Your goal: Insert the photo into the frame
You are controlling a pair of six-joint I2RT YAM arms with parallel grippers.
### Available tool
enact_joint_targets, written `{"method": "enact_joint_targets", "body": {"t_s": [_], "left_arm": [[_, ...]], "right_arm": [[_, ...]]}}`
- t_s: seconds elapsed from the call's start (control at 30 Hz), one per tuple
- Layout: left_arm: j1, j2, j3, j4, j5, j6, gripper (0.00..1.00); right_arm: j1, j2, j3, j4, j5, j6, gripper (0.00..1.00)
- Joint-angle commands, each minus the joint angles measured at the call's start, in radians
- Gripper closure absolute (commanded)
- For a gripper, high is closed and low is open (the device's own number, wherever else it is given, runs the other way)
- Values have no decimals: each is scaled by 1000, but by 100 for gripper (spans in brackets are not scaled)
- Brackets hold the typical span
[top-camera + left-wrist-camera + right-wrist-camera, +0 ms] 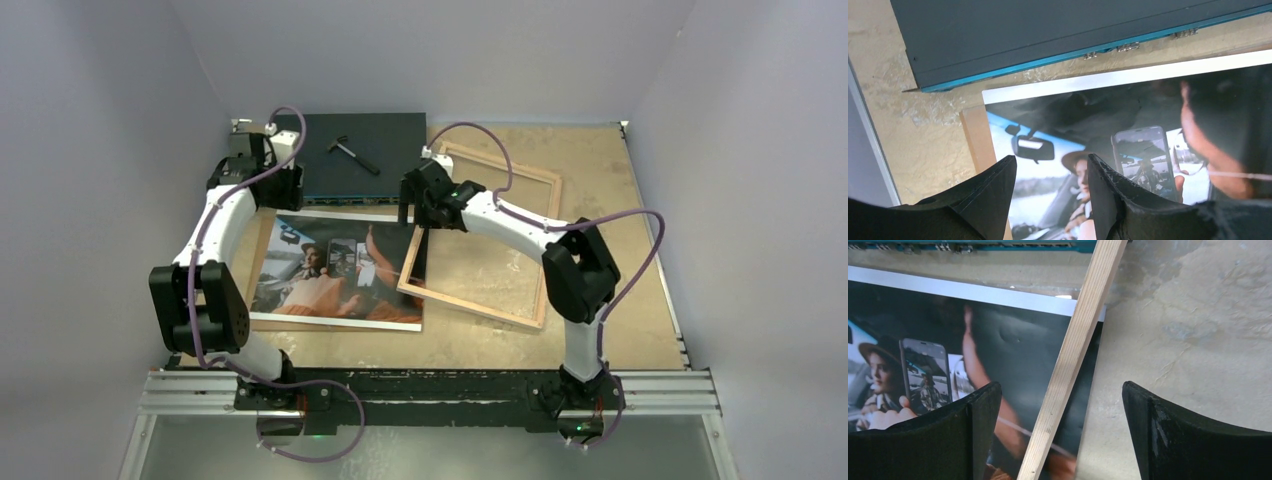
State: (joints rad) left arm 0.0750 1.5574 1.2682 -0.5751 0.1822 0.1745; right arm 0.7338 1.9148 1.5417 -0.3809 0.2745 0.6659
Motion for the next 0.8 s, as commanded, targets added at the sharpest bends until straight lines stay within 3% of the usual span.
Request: {"method": "enact_joint_targets", "body": {"t_s": [0.0,0.37,0.5,0.53,0.77], "left_arm": [[14,-6,26,-30,17,-17,47],[15,1,2,-53,-3,-5,49],[15,-2,-14,-34,-27,-2,50],[16,-1,-15,-31,-30,-3,50],[15,7,-13,-30,-18,-18,50]], "right_arm": [[15,10,50,-12,74,25,14],[26,106,20,30,112,-24,54],[26,52,-58,44,107,-36,88],[26,32,-78,50,115,-42,92],[25,-92,-199,45,158,-47,98]]}}
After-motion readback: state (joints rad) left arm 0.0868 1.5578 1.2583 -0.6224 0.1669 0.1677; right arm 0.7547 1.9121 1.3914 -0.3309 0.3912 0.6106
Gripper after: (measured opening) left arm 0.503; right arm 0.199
